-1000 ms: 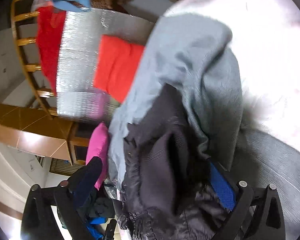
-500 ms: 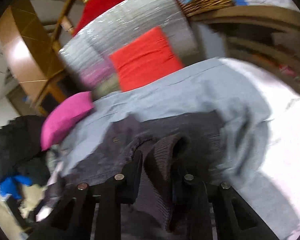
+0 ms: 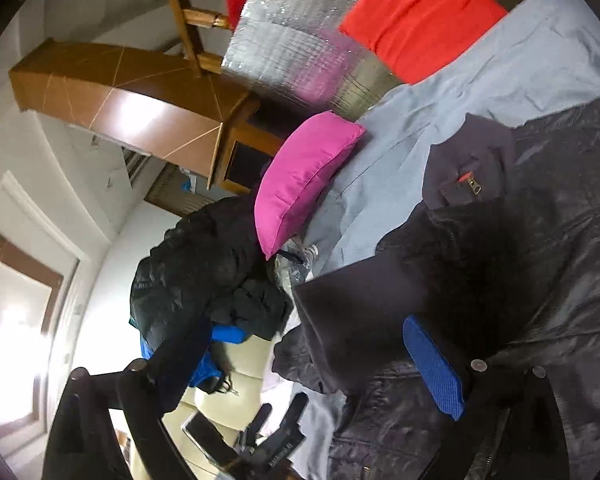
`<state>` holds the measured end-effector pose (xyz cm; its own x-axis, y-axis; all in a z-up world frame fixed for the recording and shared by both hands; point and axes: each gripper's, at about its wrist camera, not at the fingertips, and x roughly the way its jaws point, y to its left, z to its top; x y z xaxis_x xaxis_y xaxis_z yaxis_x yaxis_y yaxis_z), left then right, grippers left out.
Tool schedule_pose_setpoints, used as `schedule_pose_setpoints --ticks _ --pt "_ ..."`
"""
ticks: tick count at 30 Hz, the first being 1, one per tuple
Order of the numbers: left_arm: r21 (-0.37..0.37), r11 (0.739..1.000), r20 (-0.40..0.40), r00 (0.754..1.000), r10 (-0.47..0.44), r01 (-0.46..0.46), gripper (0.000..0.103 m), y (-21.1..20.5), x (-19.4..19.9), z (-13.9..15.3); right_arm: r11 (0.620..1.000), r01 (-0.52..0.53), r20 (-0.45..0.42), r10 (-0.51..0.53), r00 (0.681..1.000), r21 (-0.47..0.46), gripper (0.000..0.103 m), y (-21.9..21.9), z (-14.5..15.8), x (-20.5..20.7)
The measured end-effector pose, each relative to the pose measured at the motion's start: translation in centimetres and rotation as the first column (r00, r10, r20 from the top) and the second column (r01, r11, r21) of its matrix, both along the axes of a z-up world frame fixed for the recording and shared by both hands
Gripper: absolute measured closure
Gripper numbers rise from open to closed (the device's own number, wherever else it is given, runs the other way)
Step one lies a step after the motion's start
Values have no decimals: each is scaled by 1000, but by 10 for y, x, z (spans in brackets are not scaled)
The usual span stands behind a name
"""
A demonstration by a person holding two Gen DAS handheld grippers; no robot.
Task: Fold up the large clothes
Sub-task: 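Fold the held sleeve across the jacket body and open the right tool, then grasp the other sleeve cuff with the left tool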
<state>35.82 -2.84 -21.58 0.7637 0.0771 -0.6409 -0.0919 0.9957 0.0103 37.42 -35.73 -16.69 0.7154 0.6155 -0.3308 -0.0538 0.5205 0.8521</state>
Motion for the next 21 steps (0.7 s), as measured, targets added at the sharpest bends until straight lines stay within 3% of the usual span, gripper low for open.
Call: schedule_pose_setpoints --ticks 5,8,11,14,17,19,21 --pt "-13 999 -2 999 -43 43 0 -20 5 1 966 159 -52 -172 984 -202 5 -51 -7 -25" --pt "-18 997 -33 996 -77 76 0 -38 13 -5 897 307 -80 -348 934 -317 6 -108 -26 -49" --pt "-6 995 -61 993 -104 103 0 -60 24 -11 871 353 -153 -422 893 -340 10 -154 -56 -58" --pt "68 989 -49 991 -125 128 0 -84 35 -12 874 355 -227 -439 869 -331 18 -177 -85 -53" --pt "139 978 -37 988 -152 156 0 -104 53 -12 886 289 -256 -393 883 -362 22 -182 -97 -40" --pt "112 970 -76 975 -210 218 0 -110 70 -18 860 246 -272 -393 879 -447 24 -178 -105 -27" --pt "72 966 -123 964 -238 247 0 -109 87 -25 867 222 -301 -379 875 -446 35 -179 -115 -22"
